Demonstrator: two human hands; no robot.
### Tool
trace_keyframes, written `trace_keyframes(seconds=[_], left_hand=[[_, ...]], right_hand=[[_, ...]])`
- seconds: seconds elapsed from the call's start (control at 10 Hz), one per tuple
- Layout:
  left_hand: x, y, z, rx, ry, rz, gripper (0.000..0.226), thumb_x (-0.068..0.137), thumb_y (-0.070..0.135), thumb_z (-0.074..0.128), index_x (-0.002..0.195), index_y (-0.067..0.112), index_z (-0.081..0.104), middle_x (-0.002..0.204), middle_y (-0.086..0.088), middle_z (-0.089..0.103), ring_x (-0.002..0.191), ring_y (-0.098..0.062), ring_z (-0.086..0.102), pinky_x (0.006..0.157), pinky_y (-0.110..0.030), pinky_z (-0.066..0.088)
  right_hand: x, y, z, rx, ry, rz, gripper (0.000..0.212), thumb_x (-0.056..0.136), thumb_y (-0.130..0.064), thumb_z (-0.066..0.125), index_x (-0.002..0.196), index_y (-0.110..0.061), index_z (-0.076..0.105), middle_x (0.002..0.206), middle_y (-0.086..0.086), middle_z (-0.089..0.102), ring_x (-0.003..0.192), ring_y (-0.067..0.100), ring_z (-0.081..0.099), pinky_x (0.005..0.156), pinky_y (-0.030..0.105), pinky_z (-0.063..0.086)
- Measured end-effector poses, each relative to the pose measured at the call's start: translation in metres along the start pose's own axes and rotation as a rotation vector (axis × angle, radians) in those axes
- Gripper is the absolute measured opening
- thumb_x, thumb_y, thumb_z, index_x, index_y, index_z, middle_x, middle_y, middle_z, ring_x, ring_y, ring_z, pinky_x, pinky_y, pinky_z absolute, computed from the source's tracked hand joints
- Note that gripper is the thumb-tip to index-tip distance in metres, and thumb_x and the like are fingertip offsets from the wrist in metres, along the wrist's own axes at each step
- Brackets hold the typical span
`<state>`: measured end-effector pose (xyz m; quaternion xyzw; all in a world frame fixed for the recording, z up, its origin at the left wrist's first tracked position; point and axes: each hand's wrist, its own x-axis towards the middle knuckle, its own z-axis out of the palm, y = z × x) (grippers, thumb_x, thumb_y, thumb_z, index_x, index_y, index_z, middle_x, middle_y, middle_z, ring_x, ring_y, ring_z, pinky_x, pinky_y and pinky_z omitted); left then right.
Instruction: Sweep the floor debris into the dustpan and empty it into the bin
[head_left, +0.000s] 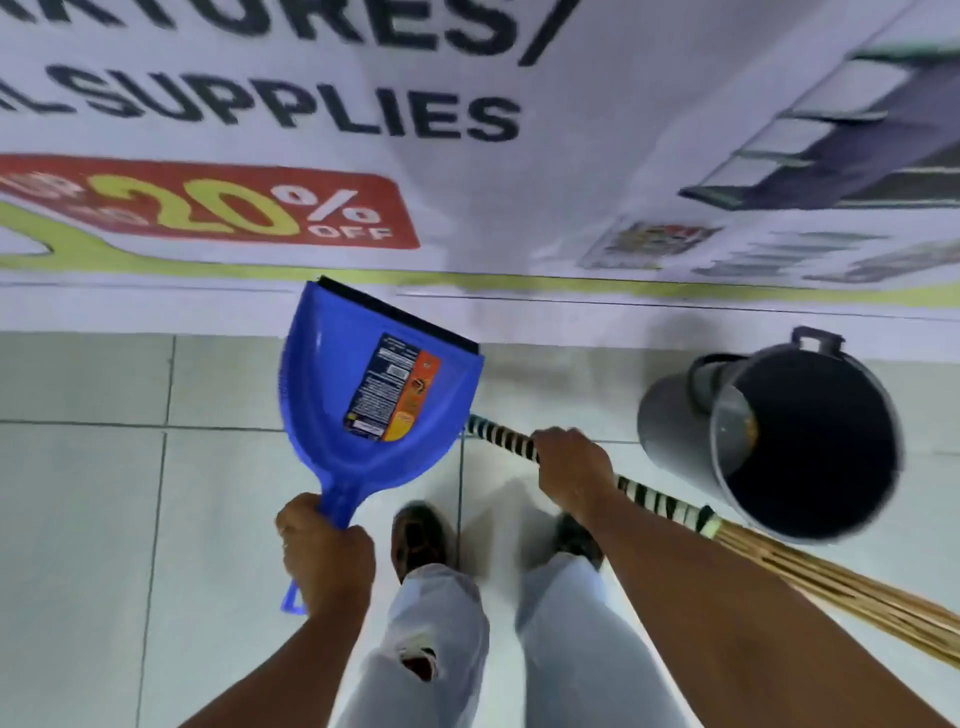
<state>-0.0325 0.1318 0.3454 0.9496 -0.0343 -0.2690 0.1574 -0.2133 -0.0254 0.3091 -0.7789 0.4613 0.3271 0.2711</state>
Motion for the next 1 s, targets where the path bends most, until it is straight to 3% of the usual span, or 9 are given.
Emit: trace_keyframes(seconds=[0.1,0.3,0.4,0.6,0.7,0.9,1.0], left_hand=[[0.054,-0.031,0.024,-0.054,0.064,-0.069,0.024,0.060,-0.016,0.048,0.083,-0.009,0.049,0.096,-0.039,0.053,0.073,-0.053,0.049,0.060,-0.053,0.047],[0.127,-0.065,0.090,-0.143,0.122,-0.074,0.021,0.064,-0.010,0.050,0.084,-0.005,0.048,0.097,-0.036,0.053,0.071,-0.049,0.047,0.055,-0.032,0.036],[0.146,-0.078,0.117,-0.144,0.105,-0.063,0.022,0.066,-0.010,0.051,0.084,0.000,0.048,0.094,-0.026,0.054,0.068,-0.038,0.047,0.052,-0.031,0.037],[0.146,-0.080,0.143,-0.092,-0.037,0.031,0.029,0.067,-0.013,0.049,0.093,0.000,0.049,0.094,-0.017,0.049,0.076,-0.032,0.045,0.059,-0.032,0.037],[0.130,-0.063,0.153,-0.024,-0.154,0.025,0.033,0.071,-0.010,0.049,0.101,0.004,0.052,0.104,-0.015,0.054,0.081,-0.034,0.052,0.069,-0.037,0.042],[0.119,-0.038,0.188,0.072,-0.317,0.070,0.027,0.075,-0.009,0.055,0.100,0.000,0.054,0.109,-0.020,0.057,0.080,-0.029,0.049,0.067,-0.034,0.036],[0.120,-0.031,0.199,0.158,-0.393,0.073,0.036,0.079,0.002,0.063,0.112,0.001,0.050,0.120,-0.019,0.055,0.103,-0.035,0.055,0.083,-0.039,0.042]], right_hand=[[0.085,-0.031,0.001,-0.031,0.143,-0.057,0.031,0.092,-0.017,0.046,0.121,-0.020,0.058,0.109,0.008,0.068,0.105,0.030,0.062,0.083,0.037,0.052],[0.236,-0.069,0.010,-0.053,0.246,-0.173,0.037,0.091,-0.013,0.047,0.126,-0.019,0.060,0.120,0.013,0.067,0.114,0.033,0.060,0.094,0.037,0.049],[0.276,-0.077,0.018,-0.065,0.257,-0.190,0.040,0.092,-0.011,0.046,0.130,-0.016,0.057,0.126,0.015,0.063,0.119,0.034,0.057,0.098,0.036,0.044],[0.263,-0.070,0.044,0.068,0.358,-0.068,0.041,0.087,0.001,0.041,0.122,-0.007,0.060,0.122,0.017,0.063,0.115,0.033,0.057,0.093,0.034,0.044],[0.200,-0.054,0.085,0.224,0.277,0.058,0.041,0.090,-0.001,0.041,0.126,-0.009,0.059,0.124,0.015,0.062,0.118,0.030,0.054,0.096,0.032,0.041],[0.137,-0.037,0.140,0.319,0.130,0.239,0.041,0.092,-0.004,0.041,0.129,-0.011,0.059,0.128,0.011,0.062,0.122,0.026,0.053,0.097,0.028,0.040],[0.131,-0.040,0.147,0.345,0.107,0.281,0.041,0.092,-0.005,0.042,0.130,-0.012,0.058,0.130,0.010,0.061,0.123,0.025,0.052,0.098,0.027,0.038]])
